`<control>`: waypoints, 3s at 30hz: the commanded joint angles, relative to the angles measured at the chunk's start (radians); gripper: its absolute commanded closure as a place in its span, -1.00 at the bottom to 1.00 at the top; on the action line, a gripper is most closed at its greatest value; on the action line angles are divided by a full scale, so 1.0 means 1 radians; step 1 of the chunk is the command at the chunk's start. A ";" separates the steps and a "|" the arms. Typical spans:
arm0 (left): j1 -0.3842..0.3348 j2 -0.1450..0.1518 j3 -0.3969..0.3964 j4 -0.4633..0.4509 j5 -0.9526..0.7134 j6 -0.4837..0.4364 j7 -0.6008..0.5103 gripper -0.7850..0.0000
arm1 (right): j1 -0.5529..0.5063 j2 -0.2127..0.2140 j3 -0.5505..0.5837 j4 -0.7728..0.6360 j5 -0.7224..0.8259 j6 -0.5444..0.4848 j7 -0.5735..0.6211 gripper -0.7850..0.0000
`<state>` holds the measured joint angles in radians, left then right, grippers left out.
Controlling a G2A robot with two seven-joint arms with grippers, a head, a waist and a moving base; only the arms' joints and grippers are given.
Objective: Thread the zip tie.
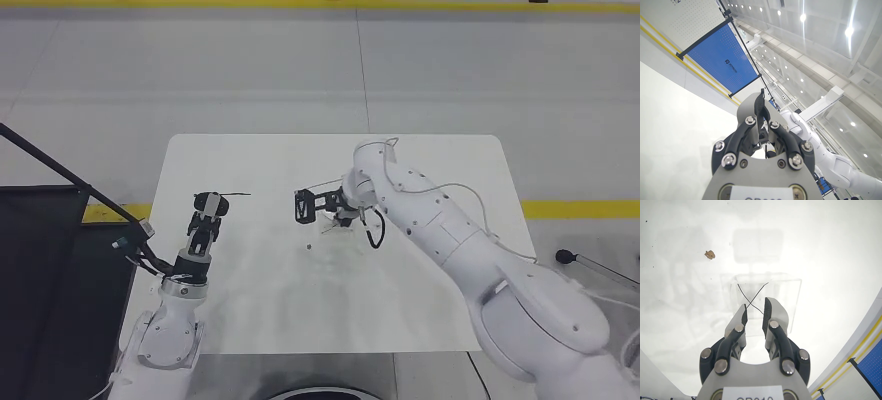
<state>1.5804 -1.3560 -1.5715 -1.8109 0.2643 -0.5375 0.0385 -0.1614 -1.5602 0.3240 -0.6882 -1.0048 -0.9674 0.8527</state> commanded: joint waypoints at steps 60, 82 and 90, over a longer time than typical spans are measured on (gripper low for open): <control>0.000 0.000 0.000 0.000 0.000 0.000 0.000 1.00 | 0.057 -0.199 -0.143 0.386 0.091 -0.045 -0.045 1.00; 0.000 0.000 0.000 0.000 0.000 0.000 0.000 1.00 | 0.063 -0.215 -0.149 0.407 0.087 -0.045 -0.046 0.80; 0.000 0.000 0.000 0.000 0.000 0.000 0.000 1.00 | 0.058 -0.217 -0.154 0.405 0.082 -0.045 -0.045 0.75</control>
<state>1.5804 -1.3560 -1.5715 -1.8109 0.2643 -0.5375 0.0385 -0.1024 -1.7770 0.1699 -0.2828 -0.9206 -1.0123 0.8078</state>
